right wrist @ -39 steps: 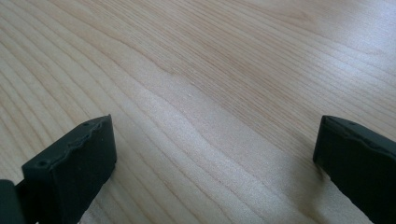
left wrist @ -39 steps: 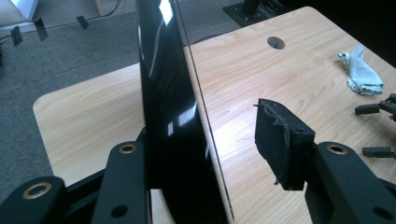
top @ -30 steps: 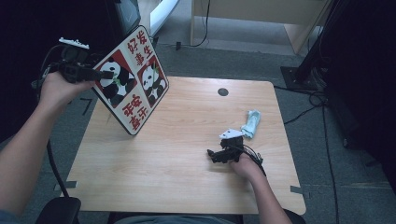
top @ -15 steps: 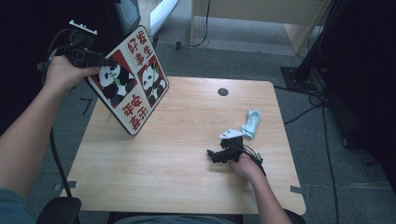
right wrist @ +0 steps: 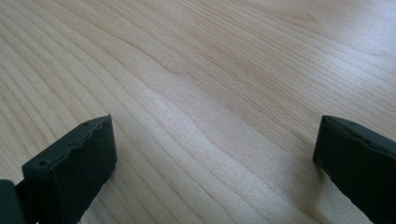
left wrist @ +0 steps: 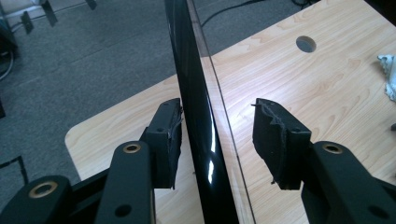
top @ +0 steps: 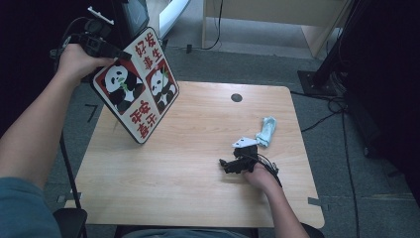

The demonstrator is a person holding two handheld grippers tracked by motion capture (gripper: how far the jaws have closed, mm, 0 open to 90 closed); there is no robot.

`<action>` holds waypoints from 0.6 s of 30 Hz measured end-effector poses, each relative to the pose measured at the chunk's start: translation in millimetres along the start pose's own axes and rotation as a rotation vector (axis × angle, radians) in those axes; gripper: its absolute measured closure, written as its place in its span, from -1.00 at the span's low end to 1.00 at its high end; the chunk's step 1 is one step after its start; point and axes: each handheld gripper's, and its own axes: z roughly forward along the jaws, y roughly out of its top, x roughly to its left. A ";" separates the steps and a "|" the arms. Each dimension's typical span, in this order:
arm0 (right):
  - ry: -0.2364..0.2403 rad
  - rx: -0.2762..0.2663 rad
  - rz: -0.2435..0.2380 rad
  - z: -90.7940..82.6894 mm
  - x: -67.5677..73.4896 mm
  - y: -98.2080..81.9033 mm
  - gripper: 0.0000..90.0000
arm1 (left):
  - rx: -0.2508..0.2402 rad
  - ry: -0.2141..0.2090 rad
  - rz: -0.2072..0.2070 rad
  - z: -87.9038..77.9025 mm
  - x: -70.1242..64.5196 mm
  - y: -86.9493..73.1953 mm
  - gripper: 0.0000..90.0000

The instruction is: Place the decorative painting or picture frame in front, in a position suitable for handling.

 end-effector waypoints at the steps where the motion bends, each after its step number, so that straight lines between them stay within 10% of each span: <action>1: 0.000 0.000 0.000 0.0 0.0 0.0 -1.00 | 0.004 0.000 0.007 2.1 0.7 1.9 0.18; 18: 0.000 0.002 0.000 -0.4 0.6 -0.4 -1.00 | 0.109 -0.022 0.024 28.6 12.2 15.9 0.31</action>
